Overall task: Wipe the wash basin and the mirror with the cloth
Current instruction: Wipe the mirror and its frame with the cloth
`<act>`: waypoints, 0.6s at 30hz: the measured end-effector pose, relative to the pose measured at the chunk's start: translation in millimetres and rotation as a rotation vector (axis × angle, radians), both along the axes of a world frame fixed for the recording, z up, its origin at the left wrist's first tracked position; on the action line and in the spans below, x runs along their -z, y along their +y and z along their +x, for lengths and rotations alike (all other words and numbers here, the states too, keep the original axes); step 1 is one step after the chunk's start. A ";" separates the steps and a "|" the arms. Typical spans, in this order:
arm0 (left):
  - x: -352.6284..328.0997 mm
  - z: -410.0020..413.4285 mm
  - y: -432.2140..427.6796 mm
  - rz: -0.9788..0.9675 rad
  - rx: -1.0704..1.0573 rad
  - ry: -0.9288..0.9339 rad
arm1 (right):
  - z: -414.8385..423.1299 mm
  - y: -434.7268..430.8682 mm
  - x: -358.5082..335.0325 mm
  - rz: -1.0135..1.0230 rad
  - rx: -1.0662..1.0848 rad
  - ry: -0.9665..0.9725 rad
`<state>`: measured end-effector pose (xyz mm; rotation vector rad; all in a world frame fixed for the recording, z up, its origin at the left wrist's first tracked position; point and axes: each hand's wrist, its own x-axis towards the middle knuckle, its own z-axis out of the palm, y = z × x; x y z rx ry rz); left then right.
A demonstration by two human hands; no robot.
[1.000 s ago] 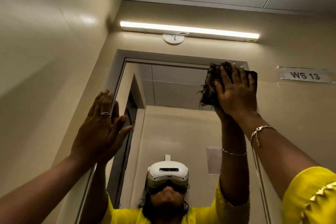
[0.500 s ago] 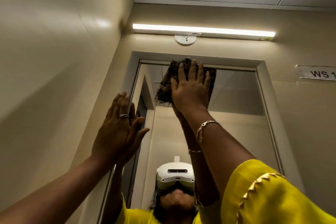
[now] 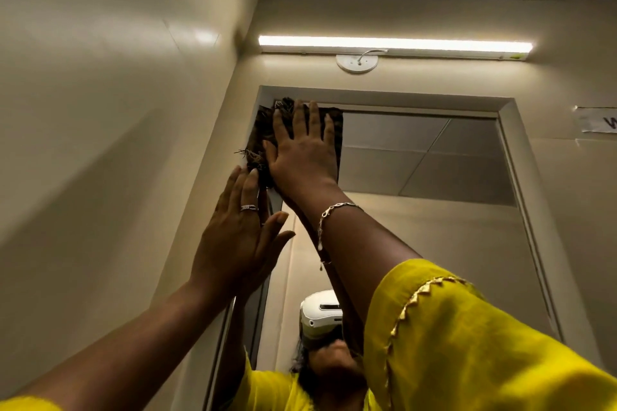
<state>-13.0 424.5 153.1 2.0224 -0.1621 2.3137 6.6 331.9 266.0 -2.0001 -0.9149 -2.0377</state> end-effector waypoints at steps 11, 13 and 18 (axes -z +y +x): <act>2.5 -2.7 -1.5 0.032 -0.141 0.016 | 23.9 -66.3 13.9 0.044 -0.040 -0.025; 3.0 -3.0 -1.6 0.044 -0.153 0.011 | 31.4 -88.3 17.1 0.079 -0.031 -0.020; 4.3 -7.3 -6.1 0.048 -0.129 0.022 | 52.2 -139.7 22.5 0.149 0.017 -0.020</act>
